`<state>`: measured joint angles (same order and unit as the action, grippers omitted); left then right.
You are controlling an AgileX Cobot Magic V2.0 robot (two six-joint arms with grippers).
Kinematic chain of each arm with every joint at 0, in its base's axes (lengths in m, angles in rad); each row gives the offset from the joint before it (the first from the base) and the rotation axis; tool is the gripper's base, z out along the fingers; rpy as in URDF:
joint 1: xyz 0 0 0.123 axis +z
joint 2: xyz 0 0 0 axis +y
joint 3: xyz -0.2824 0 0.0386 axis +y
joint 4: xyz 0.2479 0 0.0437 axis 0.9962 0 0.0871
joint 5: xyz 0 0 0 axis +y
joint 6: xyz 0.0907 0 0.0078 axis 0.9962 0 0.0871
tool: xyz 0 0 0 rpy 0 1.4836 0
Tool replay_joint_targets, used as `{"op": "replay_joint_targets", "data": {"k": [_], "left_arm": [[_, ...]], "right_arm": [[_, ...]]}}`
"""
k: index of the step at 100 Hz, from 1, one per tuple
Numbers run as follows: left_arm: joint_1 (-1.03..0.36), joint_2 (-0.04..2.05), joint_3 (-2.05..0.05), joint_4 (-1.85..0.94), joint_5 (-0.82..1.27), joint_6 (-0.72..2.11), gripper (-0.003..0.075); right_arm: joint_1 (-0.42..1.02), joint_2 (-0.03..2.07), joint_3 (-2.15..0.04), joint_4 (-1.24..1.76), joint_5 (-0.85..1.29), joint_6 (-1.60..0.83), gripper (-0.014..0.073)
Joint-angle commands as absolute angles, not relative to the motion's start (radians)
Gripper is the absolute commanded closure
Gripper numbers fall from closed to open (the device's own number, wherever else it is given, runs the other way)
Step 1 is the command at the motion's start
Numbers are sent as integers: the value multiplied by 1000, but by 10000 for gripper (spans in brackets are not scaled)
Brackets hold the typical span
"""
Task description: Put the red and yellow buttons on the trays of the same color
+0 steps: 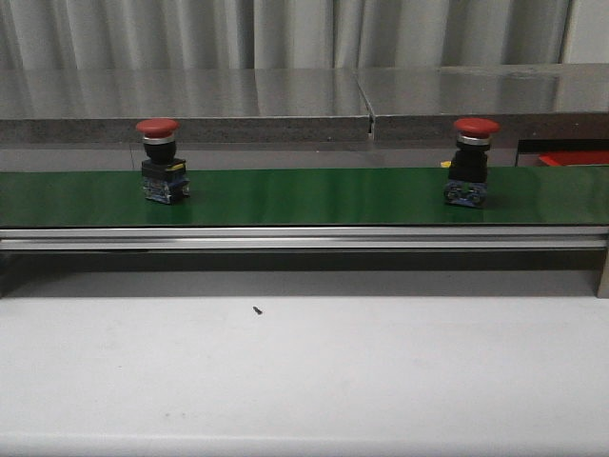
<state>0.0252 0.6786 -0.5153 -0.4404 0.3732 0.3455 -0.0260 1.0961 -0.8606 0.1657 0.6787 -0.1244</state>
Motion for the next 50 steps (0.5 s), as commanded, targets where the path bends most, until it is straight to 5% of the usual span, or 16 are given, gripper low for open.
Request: {"op": "replay_joint_targets", "data": {"k": [1, 50], "left_arm": [[20, 675, -544, -463, 303, 346, 739], [20, 675, -542, -463, 302, 346, 739]], "right_arm": [[-22, 1133, -923, 176, 607, -133, -42], [67, 1482, -1214, 176, 629, -160, -42]]}}
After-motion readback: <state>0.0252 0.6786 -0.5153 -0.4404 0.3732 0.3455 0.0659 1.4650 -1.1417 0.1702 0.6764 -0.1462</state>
